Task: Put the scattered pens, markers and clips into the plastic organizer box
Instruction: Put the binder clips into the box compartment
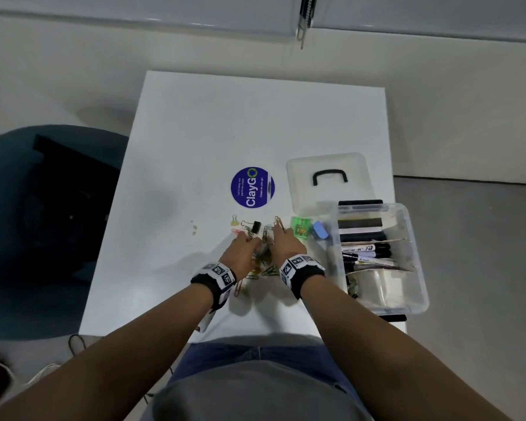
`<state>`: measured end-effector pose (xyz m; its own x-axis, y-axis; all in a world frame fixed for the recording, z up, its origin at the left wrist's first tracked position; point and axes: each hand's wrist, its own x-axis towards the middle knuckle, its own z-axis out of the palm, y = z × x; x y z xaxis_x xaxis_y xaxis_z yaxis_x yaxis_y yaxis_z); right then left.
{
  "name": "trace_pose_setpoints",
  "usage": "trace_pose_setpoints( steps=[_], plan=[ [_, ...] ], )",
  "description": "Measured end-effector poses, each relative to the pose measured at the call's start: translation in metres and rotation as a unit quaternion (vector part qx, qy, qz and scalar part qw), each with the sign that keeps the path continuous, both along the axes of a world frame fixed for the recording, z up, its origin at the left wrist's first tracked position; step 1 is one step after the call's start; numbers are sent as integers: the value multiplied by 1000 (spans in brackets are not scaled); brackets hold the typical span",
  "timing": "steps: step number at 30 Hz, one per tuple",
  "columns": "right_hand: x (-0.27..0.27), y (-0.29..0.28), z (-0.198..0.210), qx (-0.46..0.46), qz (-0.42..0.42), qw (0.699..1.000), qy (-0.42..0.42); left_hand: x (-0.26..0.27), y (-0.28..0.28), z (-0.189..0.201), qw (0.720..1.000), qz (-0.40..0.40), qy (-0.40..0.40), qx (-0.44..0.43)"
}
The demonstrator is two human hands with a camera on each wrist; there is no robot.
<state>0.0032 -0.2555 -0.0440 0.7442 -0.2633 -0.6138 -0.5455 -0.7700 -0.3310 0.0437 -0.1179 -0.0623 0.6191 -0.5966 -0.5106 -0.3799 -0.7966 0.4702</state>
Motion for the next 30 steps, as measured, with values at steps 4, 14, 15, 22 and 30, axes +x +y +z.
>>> trace_pose_setpoints(
  steps=[4,14,15,22,30],
  plan=[
    [-6,-5,-6,5,-13,1000,12,2,10,1,998,1,40,-48],
    [11,-27,-9,25,-21,999,43,14,35,14,951,95,260,-139],
    [13,-29,-10,27,-11,998,55,14,36,14,951,107,255,-139],
    [30,-32,-9,117,-43,989,79,22,40,15,918,192,282,-202],
    [50,-7,6,340,-248,907,-26,52,35,19,876,362,243,-204]
  ],
)
